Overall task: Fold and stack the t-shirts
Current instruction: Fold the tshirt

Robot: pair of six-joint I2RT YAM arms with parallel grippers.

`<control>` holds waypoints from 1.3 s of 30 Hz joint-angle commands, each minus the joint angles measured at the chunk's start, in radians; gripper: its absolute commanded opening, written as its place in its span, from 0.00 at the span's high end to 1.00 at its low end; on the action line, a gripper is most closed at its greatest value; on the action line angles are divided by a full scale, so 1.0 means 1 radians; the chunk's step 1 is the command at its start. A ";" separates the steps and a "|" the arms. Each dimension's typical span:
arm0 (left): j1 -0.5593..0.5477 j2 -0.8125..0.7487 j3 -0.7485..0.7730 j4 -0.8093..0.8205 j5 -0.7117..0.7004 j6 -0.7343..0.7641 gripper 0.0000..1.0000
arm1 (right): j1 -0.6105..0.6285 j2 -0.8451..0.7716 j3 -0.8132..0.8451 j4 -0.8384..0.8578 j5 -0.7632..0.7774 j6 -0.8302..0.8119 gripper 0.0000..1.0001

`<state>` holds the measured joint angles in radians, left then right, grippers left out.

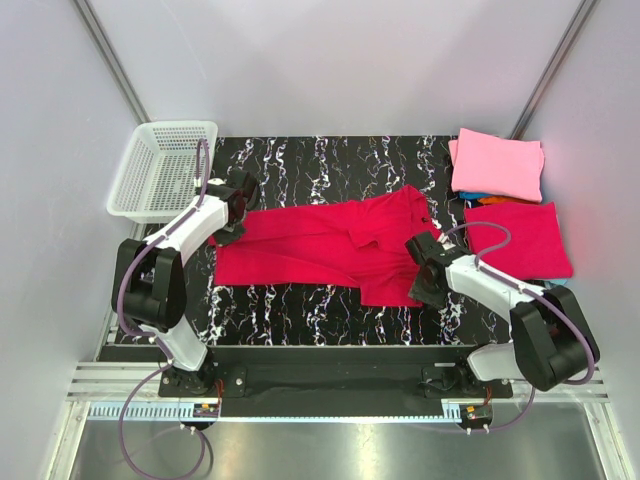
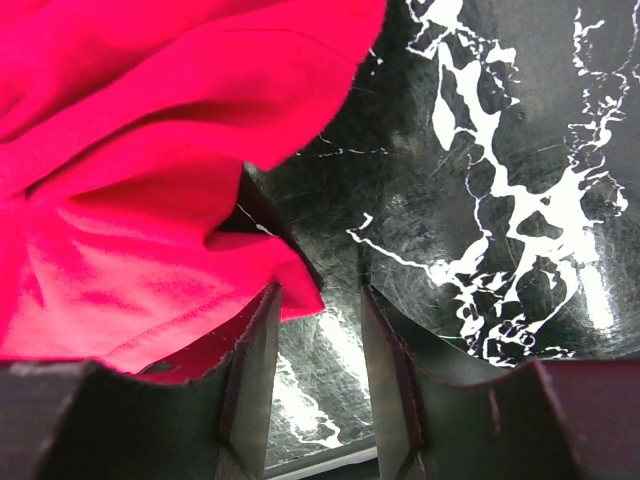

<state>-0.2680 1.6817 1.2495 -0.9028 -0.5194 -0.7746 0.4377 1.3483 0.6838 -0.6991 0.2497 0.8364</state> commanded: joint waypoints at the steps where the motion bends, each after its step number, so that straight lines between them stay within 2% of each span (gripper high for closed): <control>1: 0.009 -0.051 -0.002 -0.002 -0.016 0.015 1.00 | 0.006 0.020 0.003 0.029 0.017 0.023 0.56; 5: 0.010 -0.051 0.001 -0.004 -0.013 0.015 1.00 | 0.007 0.041 0.005 0.050 0.002 0.021 0.59; 8: 0.010 -0.054 -0.001 -0.004 -0.011 0.015 1.00 | 0.006 0.051 -0.001 0.070 -0.015 0.017 0.69; 9: 0.010 -0.056 -0.002 -0.005 -0.010 0.015 1.00 | 0.006 0.052 -0.001 0.076 -0.027 0.013 0.81; 12: 0.010 -0.062 -0.005 -0.007 -0.008 0.015 1.00 | 0.006 0.055 -0.006 0.081 -0.036 0.010 1.00; 19: 0.009 -0.155 -0.059 -0.022 0.022 0.006 1.00 | 0.006 -0.130 0.039 -0.075 0.003 0.021 1.00; 27: -0.053 -0.431 -0.200 -0.071 0.053 -0.020 1.00 | 0.009 -0.368 0.134 -0.270 0.020 0.033 1.00; 32: -0.141 -0.557 -0.263 -0.142 0.062 -0.080 1.00 | 0.010 -0.442 0.166 -0.342 0.046 0.032 1.00; 39: -0.214 -0.681 -0.303 -0.240 0.047 -0.175 1.00 | 0.009 -0.465 0.275 -0.418 0.097 0.010 1.00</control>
<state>-0.4625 1.0439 0.9539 -1.0904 -0.4595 -0.8894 0.4397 0.9016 0.8871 -1.0611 0.2790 0.8524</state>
